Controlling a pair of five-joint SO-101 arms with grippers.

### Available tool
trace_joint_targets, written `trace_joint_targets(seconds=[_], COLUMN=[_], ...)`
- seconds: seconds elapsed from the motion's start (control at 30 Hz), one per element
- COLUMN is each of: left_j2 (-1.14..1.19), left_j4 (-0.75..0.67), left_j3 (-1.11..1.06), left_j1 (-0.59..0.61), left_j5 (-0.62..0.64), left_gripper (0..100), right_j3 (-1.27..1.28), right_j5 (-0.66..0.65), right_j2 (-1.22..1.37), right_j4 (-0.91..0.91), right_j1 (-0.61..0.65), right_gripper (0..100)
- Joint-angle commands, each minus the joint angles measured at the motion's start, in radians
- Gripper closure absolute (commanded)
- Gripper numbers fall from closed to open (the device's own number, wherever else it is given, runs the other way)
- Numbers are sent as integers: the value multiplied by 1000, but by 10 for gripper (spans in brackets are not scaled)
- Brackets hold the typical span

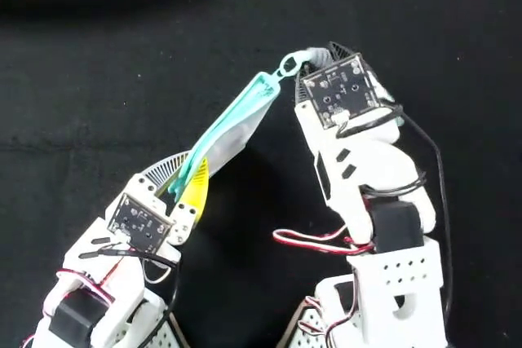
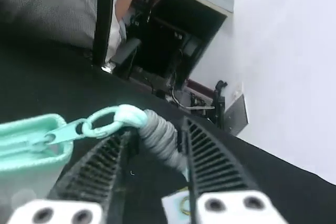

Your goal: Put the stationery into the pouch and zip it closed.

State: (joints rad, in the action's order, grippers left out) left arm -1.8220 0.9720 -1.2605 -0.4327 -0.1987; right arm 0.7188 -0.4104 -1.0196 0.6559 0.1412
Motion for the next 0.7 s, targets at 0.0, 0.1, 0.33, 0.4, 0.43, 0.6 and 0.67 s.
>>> trace_joint_targets(seconds=[0.0, 0.1, 0.33, 0.4, 0.43, 0.6, 0.67], left_j2=[-2, -2, -2, -2, -2, -2, -2], left_j4=[28, 28, 28, 28, 28, 25, 17], left_j3=[-24, -24, -24, -24, -24, -35, -62], left_j1=[5, 5, 5, 5, 5, 7, 7], left_j5=[-8, -8, -8, -8, -8, -8, -8], left_gripper=[971, 971, 971, 971, 971, 971, 971], right_j3=[-42, -65, -2, 54, 91, 266, 325], right_j5=[21, 68, 101, 101, 101, 103, 103], right_j2=[-39, -74, -243, -283, -302, -375, -407], right_j4=[34, 152, 345, 391, 396, 379, 368], right_j1=[-6, 0, 149, 230, 258, 250, 199], right_gripper=[926, 871, 819, 818, 818, 818, 818])
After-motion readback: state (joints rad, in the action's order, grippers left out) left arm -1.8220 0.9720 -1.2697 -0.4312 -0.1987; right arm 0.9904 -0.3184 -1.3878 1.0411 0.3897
